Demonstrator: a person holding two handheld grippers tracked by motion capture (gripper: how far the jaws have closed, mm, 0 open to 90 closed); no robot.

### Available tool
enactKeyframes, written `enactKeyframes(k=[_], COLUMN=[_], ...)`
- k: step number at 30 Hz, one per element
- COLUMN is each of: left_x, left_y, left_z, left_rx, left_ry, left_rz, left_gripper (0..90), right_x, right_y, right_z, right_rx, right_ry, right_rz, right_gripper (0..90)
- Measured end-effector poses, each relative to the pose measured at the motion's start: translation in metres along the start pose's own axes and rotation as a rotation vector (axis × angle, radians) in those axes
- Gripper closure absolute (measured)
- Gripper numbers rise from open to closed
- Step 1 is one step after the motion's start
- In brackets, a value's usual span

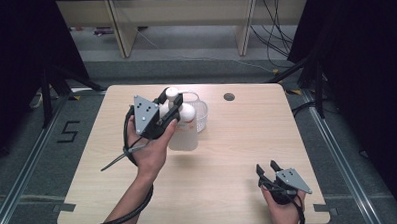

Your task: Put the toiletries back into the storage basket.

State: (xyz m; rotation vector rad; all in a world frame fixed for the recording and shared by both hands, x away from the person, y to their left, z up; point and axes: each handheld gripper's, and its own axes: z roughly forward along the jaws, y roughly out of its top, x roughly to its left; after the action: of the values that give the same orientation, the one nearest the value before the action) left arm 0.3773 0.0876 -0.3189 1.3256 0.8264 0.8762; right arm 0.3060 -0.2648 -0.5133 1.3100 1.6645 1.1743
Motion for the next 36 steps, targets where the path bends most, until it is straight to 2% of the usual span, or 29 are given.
enactKeyframes(k=[9,10,11,12,13,19,21,22,23,24,26,27,28,29,30,32,33,34,35,36], left_x=[0.000,0.000,0.000,0.001,0.001,0.002,0.003,0.003,0.004,0.004,0.004,0.004,0.005,0.005,0.005,0.006,0.004,0.005,0.004,0.004], left_y=[0.002,0.003,0.003,0.003,0.003,0.006,0.007,0.008,0.009,0.009,0.010,0.011,0.011,0.011,0.012,0.012,0.012,0.013,0.013,0.013], left_z=[0.004,0.005,0.006,0.006,0.007,0.010,0.011,0.011,0.012,0.012,0.013,0.014,0.014,0.014,0.015,0.015,0.014,0.015,0.015,0.016], left_rx=[0.003,0.004,0.006,0.007,0.005,0.001,-0.003,-0.005,-0.005,-0.004,-0.003,-0.003,-0.002,-0.002,-0.003,-0.002,0.009,0.001,0.007,0.005], left_ry=[0.001,0.003,0.003,0.002,0.003,0.003,0.005,0.006,0.006,0.006,0.005,0.005,0.004,0.004,0.004,0.003,0.017,0.018,0.019,0.020], left_rz=[0.004,0.005,0.006,0.007,0.004,0.003,0.000,0.001,0.003,0.005,0.008,0.007,0.007,0.006,0.006,0.007,-0.016,0.003,-0.016,-0.015], left_gripper=[59.3,59.3,59.3,59.3,59.3,59.3,59.3,59.3,59.3,59.3,59.3,59.3,59.3,59.3,59.3,59.3,59.3,59.3,59.3,59.3], right_x=[0.000,0.001,0.001,0.003,0.000,0.000,0.000,0.004,0.004,0.001,0.003,0.002,0.003,0.000,0.002,0.001,0.001,0.002,0.001,0.001], right_y=[0.000,0.000,0.000,0.000,0.000,0.000,0.000,0.000,0.000,0.000,0.000,0.000,0.000,0.000,0.000,0.000,0.000,0.000,0.000,0.000], right_z=[0.000,0.000,0.000,-0.001,0.001,0.001,0.000,-0.001,-0.001,0.000,-0.001,0.000,-0.001,0.000,0.000,0.000,0.000,0.000,0.000,0.001], right_rx=[-0.005,0.008,0.007,0.013,-0.001,-0.003,-0.004,0.012,0.016,0.006,0.014,0.008,0.014,0.000,0.007,0.005,0.005,0.009,0.009,0.002], right_ry=[-0.003,0.011,0.008,0.002,0.005,0.014,0.004,0.003,0.003,0.008,0.003,0.002,0.004,0.004,0.007,0.015,0.010,0.003,0.018,0.014], right_rz=[-0.003,0.014,0.008,0.038,-0.001,0.001,-0.002,0.046,0.045,0.024,0.039,0.020,0.042,0.002,0.024,0.011,0.007,0.022,0.014,0.009], right_gripper=[45.5,45.5,45.5,45.5,45.5,45.5,45.5,45.4,45.4,45.4,45.4,45.4,45.4,45.4,45.4,45.4,45.4,45.4,45.4,45.4])
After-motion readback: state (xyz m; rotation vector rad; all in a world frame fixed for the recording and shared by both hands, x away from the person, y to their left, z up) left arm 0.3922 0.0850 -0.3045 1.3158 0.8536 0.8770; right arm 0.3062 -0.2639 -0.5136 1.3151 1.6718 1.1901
